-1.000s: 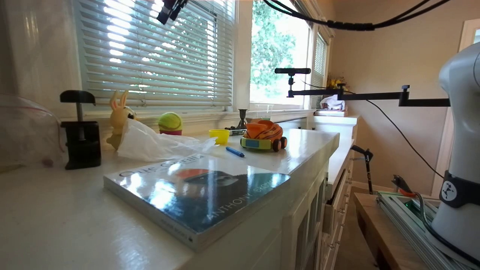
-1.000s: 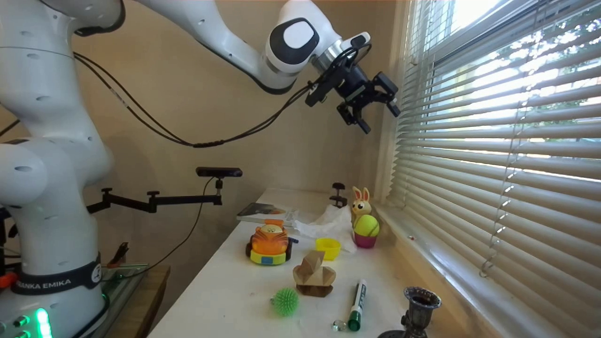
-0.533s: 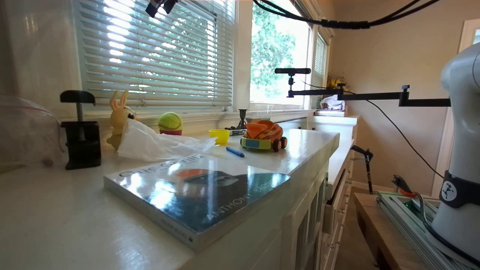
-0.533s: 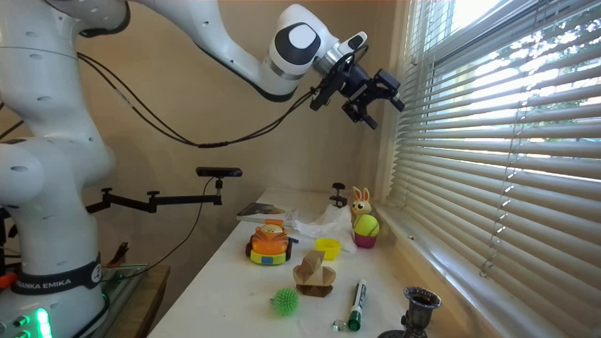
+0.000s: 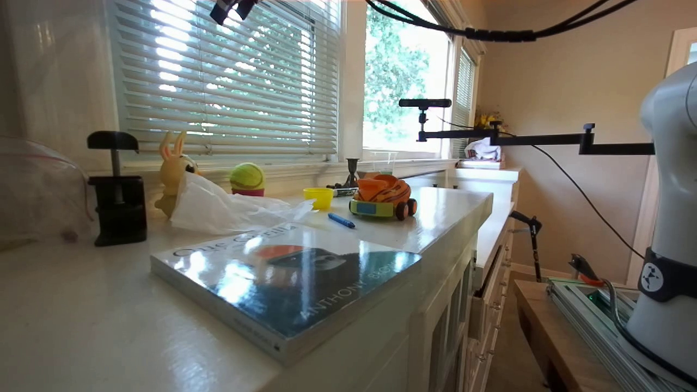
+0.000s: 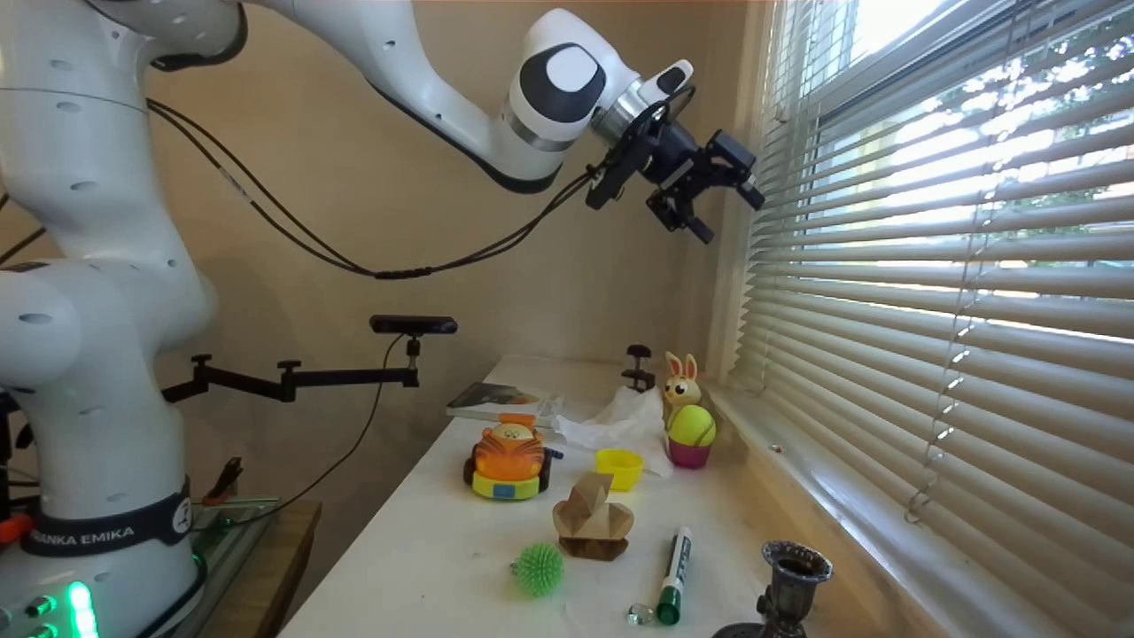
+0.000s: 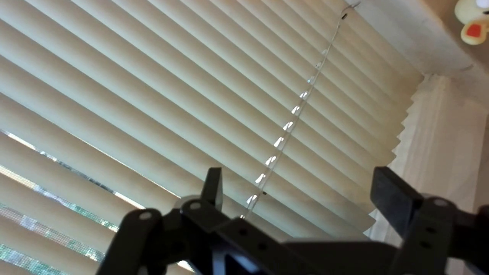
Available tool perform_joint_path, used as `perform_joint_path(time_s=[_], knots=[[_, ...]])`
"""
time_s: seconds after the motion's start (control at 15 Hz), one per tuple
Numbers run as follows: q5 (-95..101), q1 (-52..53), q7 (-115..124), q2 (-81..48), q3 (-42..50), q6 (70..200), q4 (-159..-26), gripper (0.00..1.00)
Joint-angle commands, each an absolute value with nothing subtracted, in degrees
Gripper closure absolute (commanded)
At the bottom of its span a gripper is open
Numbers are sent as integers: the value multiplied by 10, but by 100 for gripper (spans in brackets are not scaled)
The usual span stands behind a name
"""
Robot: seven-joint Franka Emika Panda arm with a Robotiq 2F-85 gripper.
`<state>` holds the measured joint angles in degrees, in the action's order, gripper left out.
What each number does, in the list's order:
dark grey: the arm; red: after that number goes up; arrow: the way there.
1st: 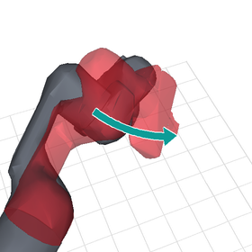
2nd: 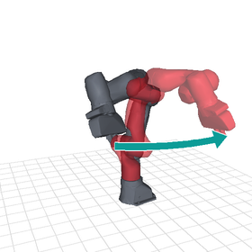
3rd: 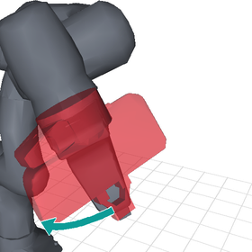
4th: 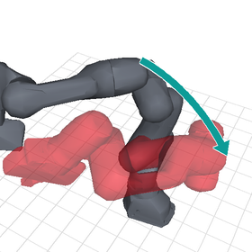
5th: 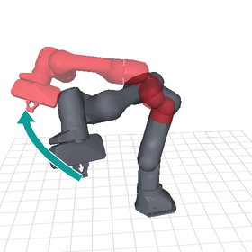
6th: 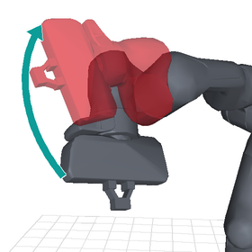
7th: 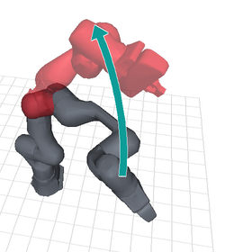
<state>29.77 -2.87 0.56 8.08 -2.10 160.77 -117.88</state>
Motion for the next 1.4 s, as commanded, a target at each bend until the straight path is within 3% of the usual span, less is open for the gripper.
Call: perform_joint_path(time_s=[0.0,1.33], knots=[[298,-29,6,81,-21,1608,-1179,0],[310,-28,-3,79,-23,1609,-1165,0]])
